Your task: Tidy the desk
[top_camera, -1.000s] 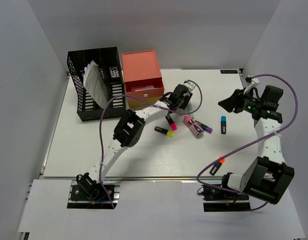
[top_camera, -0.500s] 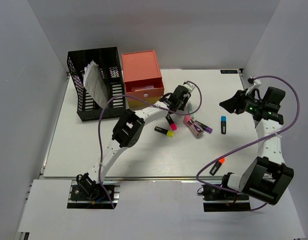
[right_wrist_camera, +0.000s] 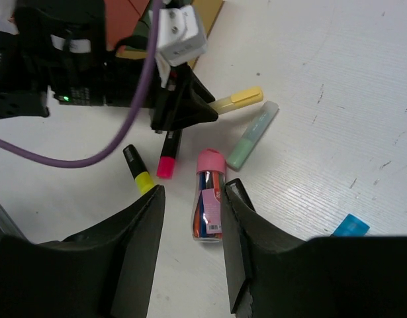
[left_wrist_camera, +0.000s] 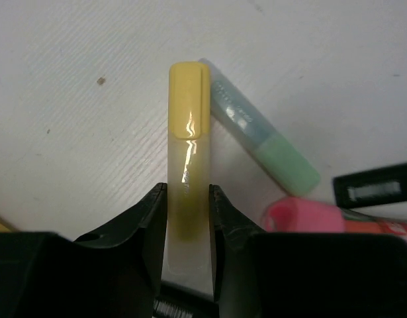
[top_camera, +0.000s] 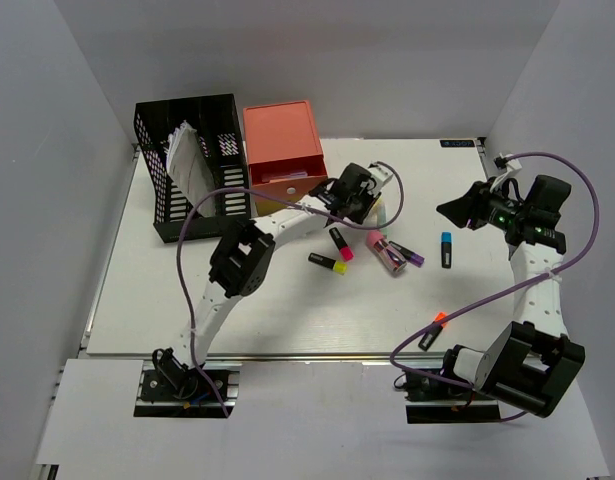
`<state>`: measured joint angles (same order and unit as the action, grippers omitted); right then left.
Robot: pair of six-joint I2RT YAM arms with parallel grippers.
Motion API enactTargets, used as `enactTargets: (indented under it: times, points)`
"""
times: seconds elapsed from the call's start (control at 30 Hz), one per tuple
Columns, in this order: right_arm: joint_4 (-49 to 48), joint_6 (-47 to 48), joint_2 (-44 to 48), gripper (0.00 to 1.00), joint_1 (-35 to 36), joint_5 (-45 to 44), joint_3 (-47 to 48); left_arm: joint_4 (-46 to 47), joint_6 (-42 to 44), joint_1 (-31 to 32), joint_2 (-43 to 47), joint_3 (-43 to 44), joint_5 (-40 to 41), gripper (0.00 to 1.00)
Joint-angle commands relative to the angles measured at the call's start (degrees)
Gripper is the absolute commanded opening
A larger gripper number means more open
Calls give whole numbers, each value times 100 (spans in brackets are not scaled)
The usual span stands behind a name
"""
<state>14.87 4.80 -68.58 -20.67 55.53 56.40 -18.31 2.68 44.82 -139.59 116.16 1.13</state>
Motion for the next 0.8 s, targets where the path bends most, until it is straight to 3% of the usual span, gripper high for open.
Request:
enactTargets:
  times: [0.0, 0.4, 0.63, 0.77]
  points:
    - [-151, 30, 108, 45, -34, 169, -6, 125, 286, 53, 1003, -137, -666, 9]
    - [-160, 91, 169, 44, -34, 143, -33, -50, 655, -17, 2558, -647, -1271, 8]
    - [-195, 118, 160, 44, -34, 125, -68, -1138, 1769, -508, 3280, -788, -1824, 9]
    - [-213, 109, 160, 44, -43, 116, -77, -1342, 1991, -868, 3596, -998, -2002, 9]
